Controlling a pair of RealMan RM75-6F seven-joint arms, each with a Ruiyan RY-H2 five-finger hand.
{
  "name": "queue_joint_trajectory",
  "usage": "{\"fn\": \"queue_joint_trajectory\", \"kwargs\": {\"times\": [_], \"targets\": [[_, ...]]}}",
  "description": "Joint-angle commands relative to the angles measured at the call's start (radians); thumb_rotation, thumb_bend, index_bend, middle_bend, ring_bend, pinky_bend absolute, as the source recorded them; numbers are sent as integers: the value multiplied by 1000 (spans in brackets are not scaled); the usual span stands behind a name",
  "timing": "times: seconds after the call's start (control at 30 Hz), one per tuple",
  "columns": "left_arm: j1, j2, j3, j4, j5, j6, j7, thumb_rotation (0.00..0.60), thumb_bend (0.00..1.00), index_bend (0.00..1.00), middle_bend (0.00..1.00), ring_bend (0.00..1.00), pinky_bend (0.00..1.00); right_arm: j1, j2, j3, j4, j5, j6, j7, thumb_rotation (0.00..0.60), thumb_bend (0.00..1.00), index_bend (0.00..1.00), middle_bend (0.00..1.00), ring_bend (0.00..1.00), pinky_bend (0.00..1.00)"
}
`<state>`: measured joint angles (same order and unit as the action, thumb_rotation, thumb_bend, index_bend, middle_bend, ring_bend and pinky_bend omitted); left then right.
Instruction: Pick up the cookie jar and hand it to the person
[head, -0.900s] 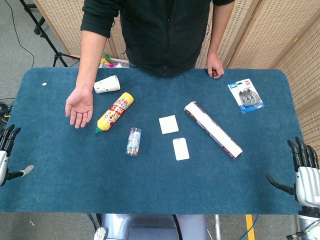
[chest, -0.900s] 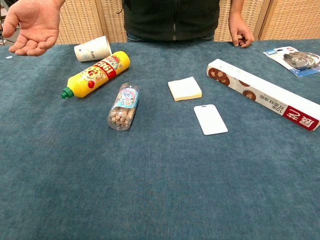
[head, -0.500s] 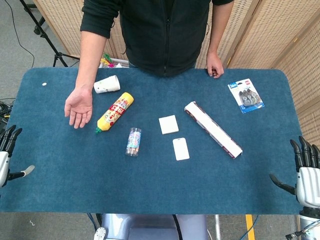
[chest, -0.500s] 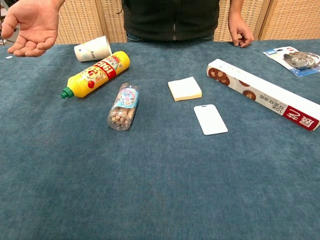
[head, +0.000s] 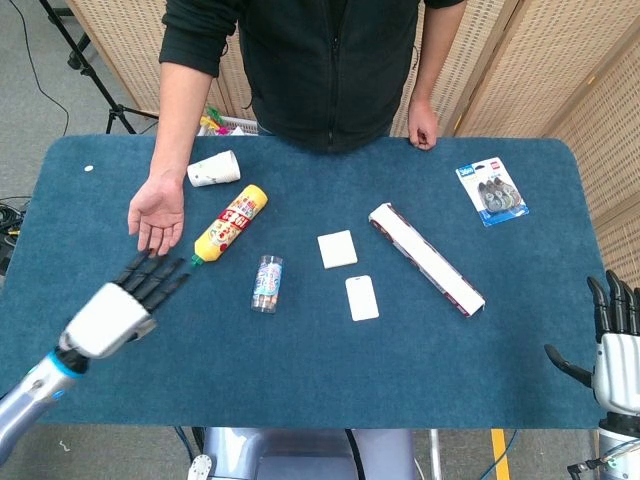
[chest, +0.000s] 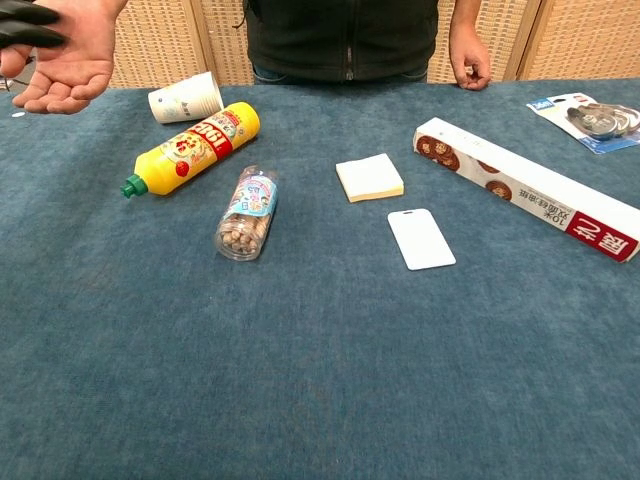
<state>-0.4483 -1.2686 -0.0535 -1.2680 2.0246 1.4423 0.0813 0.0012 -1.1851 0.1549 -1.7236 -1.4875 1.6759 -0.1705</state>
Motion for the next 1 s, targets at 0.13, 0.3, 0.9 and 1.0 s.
{"fn": "queue_joint_trajectory", "kwargs": {"times": [0.13, 0.3, 0.9, 1.0], "targets": [[-195, -146, 9, 198, 120, -115, 70, 600, 0, 0, 0, 0, 0, 2, 3, 4, -1, 11, -8, 8, 600, 0, 0, 0, 0, 0], [-271, -223, 21, 327, 121, -200, 84, 600, 0, 0, 0, 0, 0, 2, 6, 9, -2, 26, -14, 20, 600, 0, 0, 0, 0, 0], [-451, -547, 92, 727, 53, -304, 84, 600, 0, 0, 0, 0, 34, 12, 19, 30, 9, 85, -54, 68, 600, 0, 0, 0, 0, 0], [-462, -578, 118, 758, 51, -282, 68, 600, 32, 98, 49, 20, 189, 12, 24, 32, 10, 91, -59, 81, 600, 0, 0, 0, 0, 0]]}}
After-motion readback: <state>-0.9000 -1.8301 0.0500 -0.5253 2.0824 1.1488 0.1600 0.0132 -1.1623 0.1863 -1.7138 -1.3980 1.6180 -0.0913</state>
